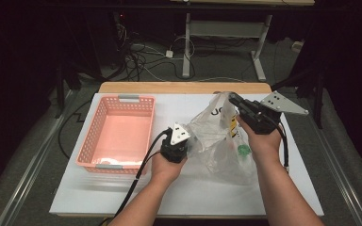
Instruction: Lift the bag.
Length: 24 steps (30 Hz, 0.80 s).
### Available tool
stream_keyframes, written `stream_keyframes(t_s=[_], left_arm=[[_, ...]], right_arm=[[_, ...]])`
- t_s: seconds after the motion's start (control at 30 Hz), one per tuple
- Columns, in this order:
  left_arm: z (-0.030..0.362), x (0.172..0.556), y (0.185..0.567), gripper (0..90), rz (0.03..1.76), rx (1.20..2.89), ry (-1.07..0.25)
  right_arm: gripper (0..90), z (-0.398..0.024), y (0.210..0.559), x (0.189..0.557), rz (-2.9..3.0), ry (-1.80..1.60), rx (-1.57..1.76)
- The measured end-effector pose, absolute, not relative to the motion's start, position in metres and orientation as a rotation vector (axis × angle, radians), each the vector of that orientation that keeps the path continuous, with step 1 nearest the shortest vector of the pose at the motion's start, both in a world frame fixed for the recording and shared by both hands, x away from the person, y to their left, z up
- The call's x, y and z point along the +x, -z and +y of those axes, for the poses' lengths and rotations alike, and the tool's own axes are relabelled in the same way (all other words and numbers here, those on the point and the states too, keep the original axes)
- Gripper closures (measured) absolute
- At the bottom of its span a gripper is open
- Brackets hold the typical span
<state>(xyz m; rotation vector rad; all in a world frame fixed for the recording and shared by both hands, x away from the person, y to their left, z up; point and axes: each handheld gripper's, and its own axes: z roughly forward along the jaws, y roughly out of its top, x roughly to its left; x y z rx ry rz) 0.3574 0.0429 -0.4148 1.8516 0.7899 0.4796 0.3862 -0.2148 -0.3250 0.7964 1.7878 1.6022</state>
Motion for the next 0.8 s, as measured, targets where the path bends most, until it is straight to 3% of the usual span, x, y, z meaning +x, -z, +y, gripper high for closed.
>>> stream_keyframes(t_s=[0.2, 0.4, 0.6, 0.8], left_arm=[[0.05, 0.354, 0.369, 88.1, 0.73, 1.725, -0.595], [0.044, 0.378, 0.312, 88.1, 0.697, 1.67, -0.665], [0.034, 0.408, 0.267, 88.1, 0.688, 1.634, -0.72], [0.033, 0.408, 0.241, 88.1, 0.633, 1.534, -0.705]], right_arm=[[90.0, -0.221, 0.322, 0.384, 1.762, -1.619, 0.798], [90.0, -0.227, 0.31, 0.389, 1.725, -1.616, 0.801], [90.0, -0.245, 0.284, 0.402, 1.637, -1.608, 0.839], [90.0, -0.264, 0.252, 0.398, 1.532, -1.617, 0.812]])
